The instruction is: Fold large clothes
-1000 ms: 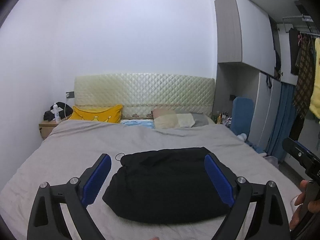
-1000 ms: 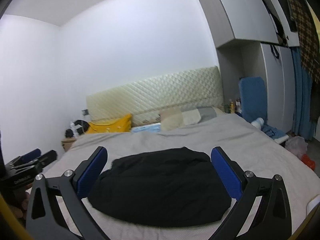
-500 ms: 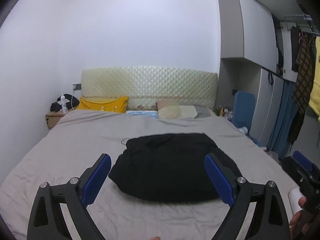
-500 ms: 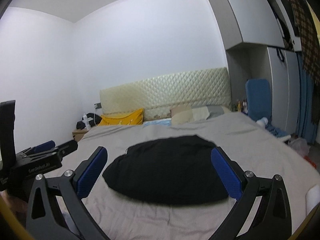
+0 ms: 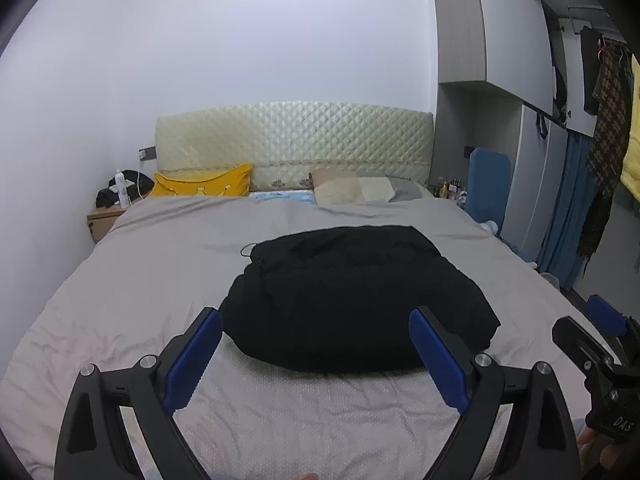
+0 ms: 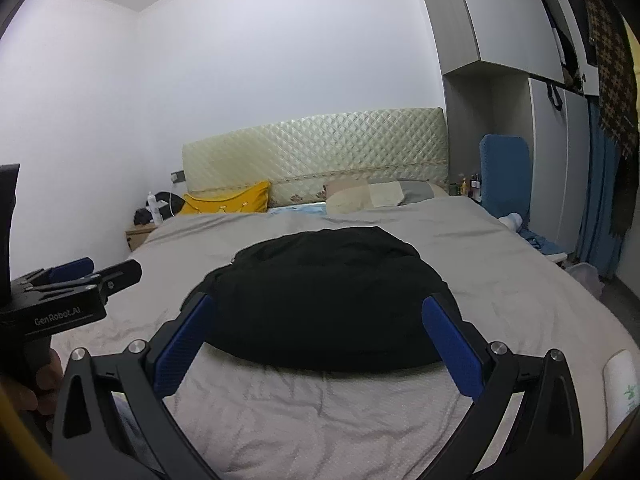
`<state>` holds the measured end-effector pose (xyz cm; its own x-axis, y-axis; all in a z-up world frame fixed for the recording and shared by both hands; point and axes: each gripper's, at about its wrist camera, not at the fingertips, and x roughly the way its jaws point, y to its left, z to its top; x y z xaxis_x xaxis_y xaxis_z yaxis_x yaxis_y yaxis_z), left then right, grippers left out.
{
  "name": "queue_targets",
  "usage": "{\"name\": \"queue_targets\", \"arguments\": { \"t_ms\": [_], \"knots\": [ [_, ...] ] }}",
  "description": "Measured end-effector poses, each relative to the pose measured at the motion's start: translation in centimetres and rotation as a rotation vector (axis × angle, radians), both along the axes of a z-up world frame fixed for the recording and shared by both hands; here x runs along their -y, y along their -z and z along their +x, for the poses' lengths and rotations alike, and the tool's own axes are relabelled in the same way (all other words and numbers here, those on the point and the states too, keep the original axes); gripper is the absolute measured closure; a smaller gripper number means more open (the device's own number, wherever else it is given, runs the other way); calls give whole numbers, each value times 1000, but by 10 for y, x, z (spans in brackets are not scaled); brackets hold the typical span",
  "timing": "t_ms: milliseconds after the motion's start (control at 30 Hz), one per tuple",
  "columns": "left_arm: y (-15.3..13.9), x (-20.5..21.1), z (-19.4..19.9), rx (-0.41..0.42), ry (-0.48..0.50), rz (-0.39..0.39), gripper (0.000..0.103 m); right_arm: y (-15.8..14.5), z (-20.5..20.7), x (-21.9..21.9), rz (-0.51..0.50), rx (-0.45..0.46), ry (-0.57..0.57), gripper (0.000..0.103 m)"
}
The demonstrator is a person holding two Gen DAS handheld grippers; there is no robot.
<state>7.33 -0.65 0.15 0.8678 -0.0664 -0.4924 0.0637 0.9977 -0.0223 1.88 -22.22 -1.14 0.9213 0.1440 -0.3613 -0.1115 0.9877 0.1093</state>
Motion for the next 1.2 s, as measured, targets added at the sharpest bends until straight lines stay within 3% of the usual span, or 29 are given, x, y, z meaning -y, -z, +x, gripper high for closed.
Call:
{"name": "queue_targets", "arguments": {
  "t_ms": [500,1200],
  "knots": [
    [21,-4,14,-54,-21,13,8,12,12,-5,-8,-53,14,0],
    [26,6,14,-69,11,34,8,18,15,-6,-23,-70,45,0]
  ]
}}
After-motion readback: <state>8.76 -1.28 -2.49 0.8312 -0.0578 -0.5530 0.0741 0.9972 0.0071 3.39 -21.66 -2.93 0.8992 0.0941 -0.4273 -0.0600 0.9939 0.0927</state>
